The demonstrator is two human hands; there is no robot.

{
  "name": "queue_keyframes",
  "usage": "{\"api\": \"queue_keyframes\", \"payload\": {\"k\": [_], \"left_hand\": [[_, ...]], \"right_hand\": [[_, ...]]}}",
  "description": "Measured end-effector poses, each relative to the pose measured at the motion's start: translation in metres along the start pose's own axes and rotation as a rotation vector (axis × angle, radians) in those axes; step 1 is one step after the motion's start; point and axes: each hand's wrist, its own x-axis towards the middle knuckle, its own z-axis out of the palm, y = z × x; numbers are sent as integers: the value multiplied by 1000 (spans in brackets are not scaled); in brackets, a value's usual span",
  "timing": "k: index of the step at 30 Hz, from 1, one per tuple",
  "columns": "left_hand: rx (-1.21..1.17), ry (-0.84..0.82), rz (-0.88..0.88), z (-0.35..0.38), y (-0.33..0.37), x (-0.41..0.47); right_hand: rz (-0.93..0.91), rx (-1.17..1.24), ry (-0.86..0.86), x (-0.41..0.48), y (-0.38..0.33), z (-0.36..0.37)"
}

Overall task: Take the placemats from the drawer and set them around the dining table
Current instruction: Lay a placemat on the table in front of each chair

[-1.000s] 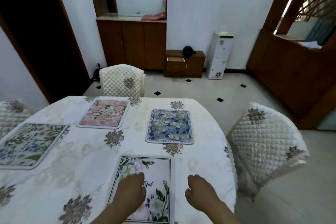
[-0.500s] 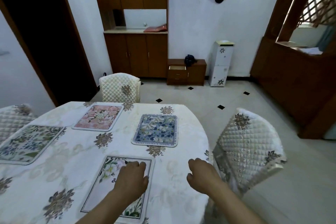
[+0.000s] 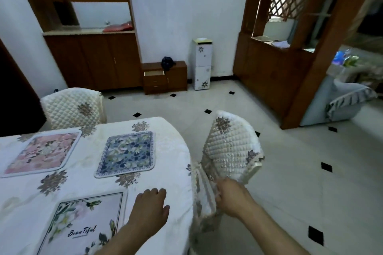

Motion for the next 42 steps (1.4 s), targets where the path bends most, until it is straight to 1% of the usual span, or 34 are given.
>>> {"api": "queue_keyframes", "payload": {"k": [2, 4, 8, 12, 15, 17, 23, 27, 33, 35, 40, 42], "left_hand": [[19, -2, 19, -3, 30, 27], [30, 10, 32, -4, 61, 58], [12, 55, 53, -4, 148, 128], [-42, 82, 62, -3, 246, 192], [-26, 66, 63, -2, 296, 230], [-2, 49, 60, 0, 316, 255], [-14, 73, 45, 13, 335, 342], [-49, 100, 43, 25, 340, 428], [-132, 106, 37, 22, 354, 554], [-124, 98, 44, 19, 358, 593], [-81, 82, 3, 12, 361, 664], [-59, 73, -56, 16, 355, 693]], "right_hand": [[14, 30, 21, 6, 34, -12], [-2, 4, 58, 15, 69, -26], [-43, -52, 136, 33, 155, -66], [-45, -100, 149, 53, 245, -118], [-53, -137, 125, 71, 295, -148], [-58, -140, 118, 88, 322, -162], [-72, -152, 105, 158, 374, -190], [-67, -167, 115, 223, 408, -216], [6, -173, 128, 315, 457, -269], [17, -167, 138, 347, 470, -284], [-54, -141, 110, 427, 490, -303], [-122, -145, 92, 468, 496, -303]]}}
